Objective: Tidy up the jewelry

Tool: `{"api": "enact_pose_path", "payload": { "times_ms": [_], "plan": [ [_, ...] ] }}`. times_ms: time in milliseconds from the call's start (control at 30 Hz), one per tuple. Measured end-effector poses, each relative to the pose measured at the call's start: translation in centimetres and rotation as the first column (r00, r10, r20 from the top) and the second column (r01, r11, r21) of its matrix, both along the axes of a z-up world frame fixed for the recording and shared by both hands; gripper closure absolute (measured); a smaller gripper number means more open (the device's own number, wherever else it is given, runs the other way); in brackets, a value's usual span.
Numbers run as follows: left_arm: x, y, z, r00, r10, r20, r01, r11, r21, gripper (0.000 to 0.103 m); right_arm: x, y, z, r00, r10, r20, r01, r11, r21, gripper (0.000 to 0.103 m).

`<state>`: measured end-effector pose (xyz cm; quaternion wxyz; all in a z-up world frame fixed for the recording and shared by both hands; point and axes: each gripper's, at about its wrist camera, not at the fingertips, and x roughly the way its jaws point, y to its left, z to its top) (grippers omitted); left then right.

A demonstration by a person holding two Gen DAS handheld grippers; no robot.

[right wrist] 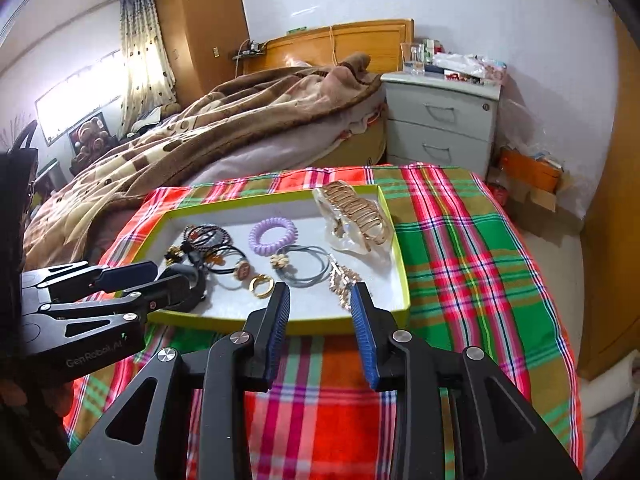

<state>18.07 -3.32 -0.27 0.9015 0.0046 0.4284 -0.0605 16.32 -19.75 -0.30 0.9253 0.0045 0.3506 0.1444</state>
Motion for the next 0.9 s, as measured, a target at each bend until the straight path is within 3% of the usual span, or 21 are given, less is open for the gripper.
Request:
{"api": "enact_pose_path", "payload": {
  "times_ms": [400,900],
  "plan": [
    [-4.7,1.3,1.1,0.991,0.118,0.068,-0.121,0.992,0.032,0.059,-3.7,1.8,0.3,0.999,-0.020,0.030,0.020,0.999,-0.029,0.070],
    [-6.7,1.1,0.9,0.987,0.144,0.073,-0.146,0.989,0.027,0.059,-5.5,3.0,0.6,0.998,-0.021,0.063,0.024,0.998,-0.051,0.070]
  ]
}}
